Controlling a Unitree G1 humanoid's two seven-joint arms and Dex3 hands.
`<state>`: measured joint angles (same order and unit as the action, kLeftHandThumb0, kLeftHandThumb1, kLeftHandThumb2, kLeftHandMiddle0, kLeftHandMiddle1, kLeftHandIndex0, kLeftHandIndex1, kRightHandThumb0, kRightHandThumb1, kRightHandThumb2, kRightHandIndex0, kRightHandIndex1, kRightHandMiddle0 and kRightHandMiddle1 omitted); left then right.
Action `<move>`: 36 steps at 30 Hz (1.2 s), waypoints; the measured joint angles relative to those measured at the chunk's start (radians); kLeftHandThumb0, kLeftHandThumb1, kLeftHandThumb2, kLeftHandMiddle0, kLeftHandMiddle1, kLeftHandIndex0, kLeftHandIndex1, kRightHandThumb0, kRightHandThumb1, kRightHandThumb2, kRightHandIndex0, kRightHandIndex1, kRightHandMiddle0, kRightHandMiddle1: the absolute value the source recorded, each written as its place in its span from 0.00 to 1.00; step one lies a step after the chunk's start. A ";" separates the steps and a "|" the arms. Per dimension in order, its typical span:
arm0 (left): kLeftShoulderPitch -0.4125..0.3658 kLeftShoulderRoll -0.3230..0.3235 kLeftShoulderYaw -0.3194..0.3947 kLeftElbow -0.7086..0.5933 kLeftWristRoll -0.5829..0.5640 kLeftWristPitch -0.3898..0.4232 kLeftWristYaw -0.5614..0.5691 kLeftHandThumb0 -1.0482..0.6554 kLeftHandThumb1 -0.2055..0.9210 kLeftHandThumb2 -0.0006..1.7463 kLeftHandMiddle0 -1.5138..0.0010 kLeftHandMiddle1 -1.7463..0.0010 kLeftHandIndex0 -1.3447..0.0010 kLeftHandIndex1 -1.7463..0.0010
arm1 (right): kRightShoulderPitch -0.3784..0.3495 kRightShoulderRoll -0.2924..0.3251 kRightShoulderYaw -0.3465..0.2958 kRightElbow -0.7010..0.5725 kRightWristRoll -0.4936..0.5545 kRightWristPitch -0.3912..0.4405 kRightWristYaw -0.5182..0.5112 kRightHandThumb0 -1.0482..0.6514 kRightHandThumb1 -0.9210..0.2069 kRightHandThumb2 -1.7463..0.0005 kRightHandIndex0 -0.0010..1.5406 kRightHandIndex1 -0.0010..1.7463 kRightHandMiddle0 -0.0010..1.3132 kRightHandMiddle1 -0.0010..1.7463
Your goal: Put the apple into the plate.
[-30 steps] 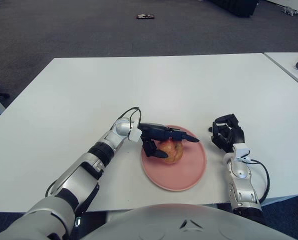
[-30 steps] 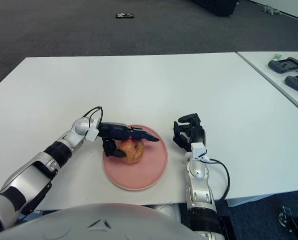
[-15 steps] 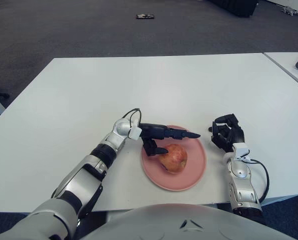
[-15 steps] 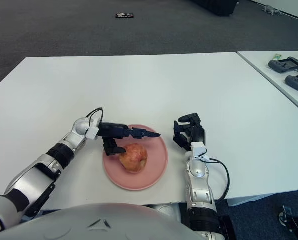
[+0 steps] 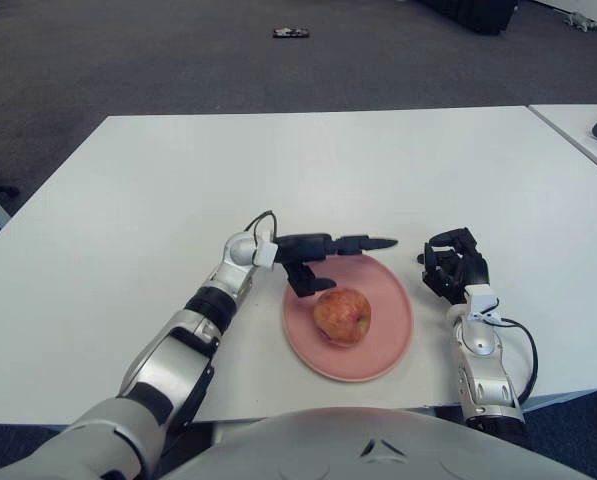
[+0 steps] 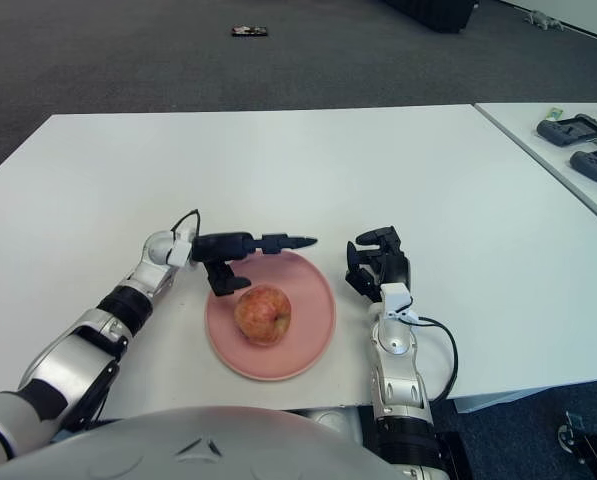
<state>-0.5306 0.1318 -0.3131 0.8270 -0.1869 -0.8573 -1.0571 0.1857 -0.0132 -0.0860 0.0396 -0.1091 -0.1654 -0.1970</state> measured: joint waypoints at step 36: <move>0.255 -0.149 0.477 -0.372 -0.151 0.243 0.736 0.19 0.98 0.49 0.92 0.50 1.00 0.32 | -0.014 -0.002 -0.006 0.031 0.006 -0.027 0.015 0.40 0.15 0.56 0.39 0.72 0.22 1.00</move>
<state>-0.2755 -0.0171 0.1637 0.4547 -0.3380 -0.6148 -0.3215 0.1713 -0.0152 -0.0918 0.0702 -0.1034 -0.1929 -0.1816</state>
